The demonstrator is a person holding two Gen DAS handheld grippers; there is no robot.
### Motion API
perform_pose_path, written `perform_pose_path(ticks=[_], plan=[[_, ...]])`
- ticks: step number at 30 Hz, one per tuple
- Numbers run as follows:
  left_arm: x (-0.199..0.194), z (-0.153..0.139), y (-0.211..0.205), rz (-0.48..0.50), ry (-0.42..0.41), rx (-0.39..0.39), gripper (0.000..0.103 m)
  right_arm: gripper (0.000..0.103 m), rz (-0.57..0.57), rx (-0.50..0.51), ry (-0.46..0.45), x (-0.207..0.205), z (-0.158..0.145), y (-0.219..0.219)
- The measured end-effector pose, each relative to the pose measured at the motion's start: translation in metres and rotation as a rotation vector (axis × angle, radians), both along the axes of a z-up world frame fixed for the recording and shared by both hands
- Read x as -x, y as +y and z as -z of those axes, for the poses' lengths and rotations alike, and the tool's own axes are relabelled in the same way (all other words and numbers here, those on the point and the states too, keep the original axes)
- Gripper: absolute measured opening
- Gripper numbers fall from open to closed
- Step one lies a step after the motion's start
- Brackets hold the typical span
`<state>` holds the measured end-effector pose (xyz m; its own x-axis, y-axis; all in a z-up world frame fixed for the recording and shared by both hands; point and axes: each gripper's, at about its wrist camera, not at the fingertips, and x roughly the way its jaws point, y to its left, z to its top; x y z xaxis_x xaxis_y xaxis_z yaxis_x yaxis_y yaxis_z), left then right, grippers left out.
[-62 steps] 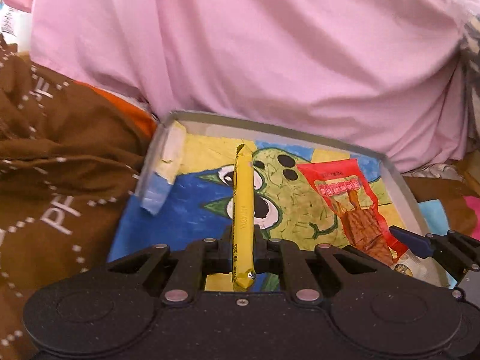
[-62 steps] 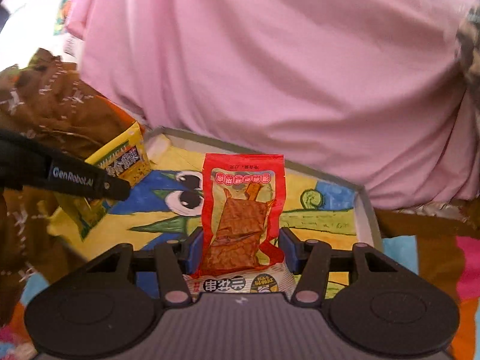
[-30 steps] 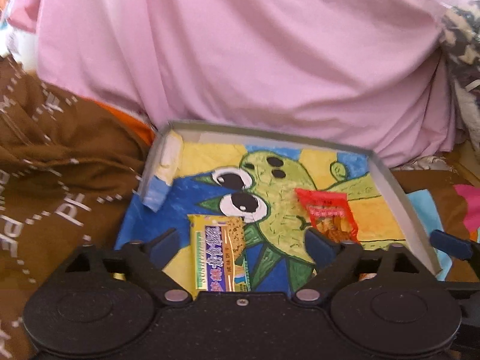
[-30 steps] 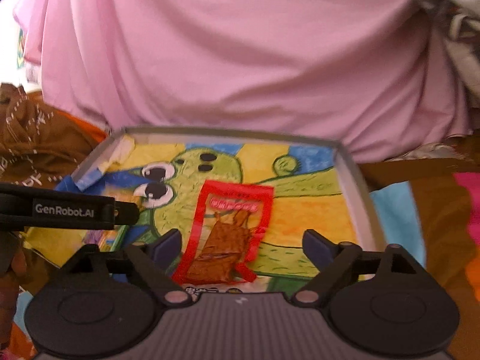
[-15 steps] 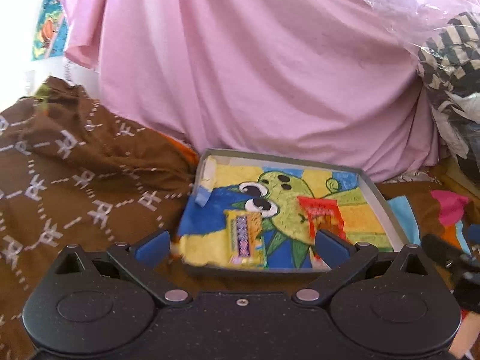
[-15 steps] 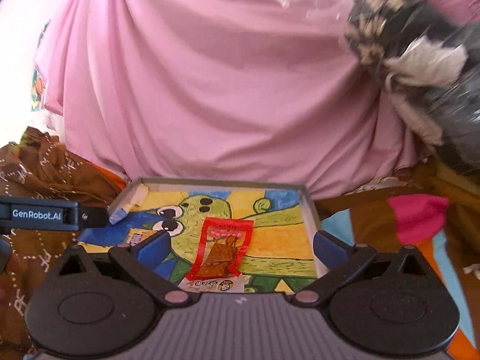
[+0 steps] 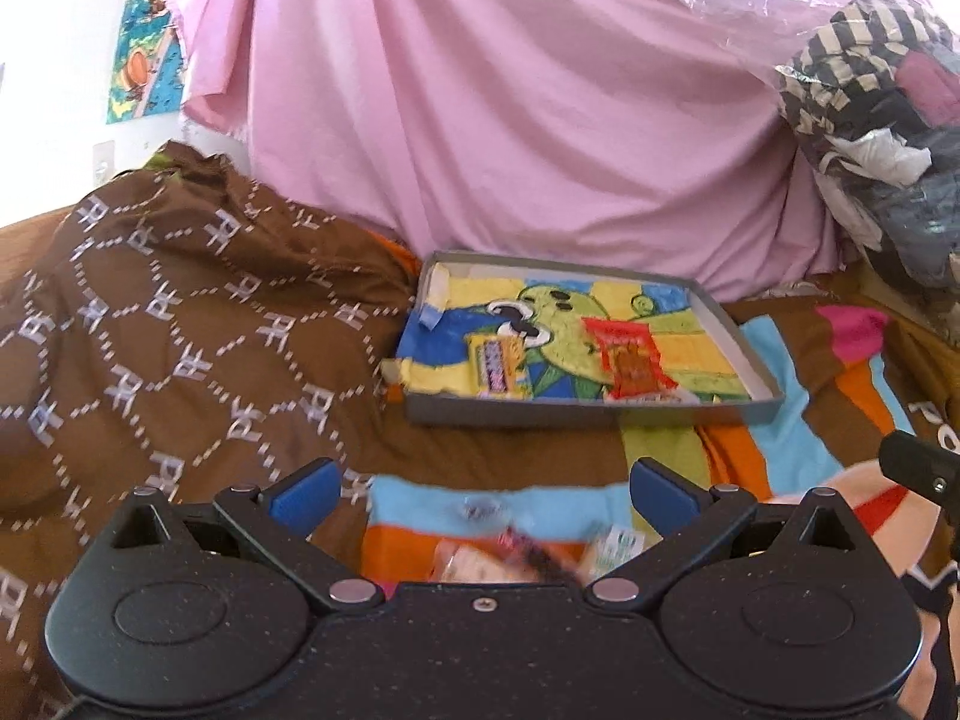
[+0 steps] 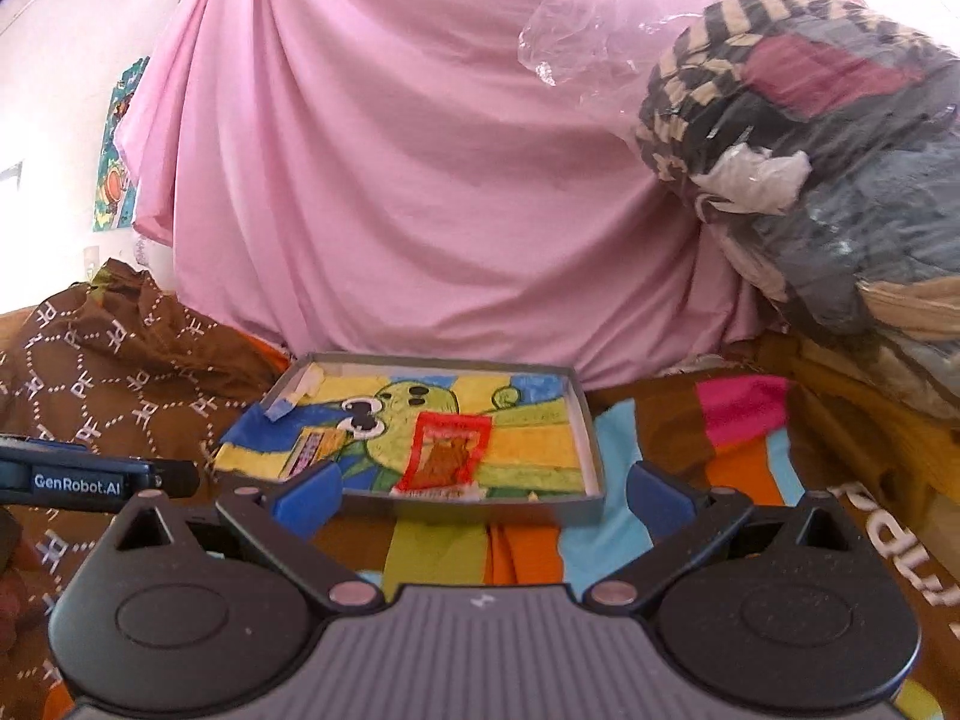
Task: Organize snacks
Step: 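Open both tools to release the snacks in the tray and withdraw, then move both tools back over the remaining snack pile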
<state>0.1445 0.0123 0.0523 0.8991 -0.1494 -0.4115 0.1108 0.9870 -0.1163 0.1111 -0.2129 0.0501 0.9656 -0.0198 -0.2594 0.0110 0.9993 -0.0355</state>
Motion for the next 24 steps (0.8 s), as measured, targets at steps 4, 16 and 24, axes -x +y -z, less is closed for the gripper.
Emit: perform_pose_path(ticks=[4, 16, 24], plan=[[0.019, 0.011, 0.011, -0.029, 0.041, 0.005, 0.102, 0.103, 0.011, -0.021, 0.03, 0.027, 0.005, -0.001], [0.053, 0.048, 0.028, -0.081, 0.162, -0.022, 0.102, 0.103, 0.022, -0.037, 0.175, 0.075, 0.038, -0.001], [0.062, 0.069, 0.024, -0.065, 0.219, -0.049, 0.102, 0.103, -0.008, -0.032, 0.262, 0.08, 0.056, 0.008]])
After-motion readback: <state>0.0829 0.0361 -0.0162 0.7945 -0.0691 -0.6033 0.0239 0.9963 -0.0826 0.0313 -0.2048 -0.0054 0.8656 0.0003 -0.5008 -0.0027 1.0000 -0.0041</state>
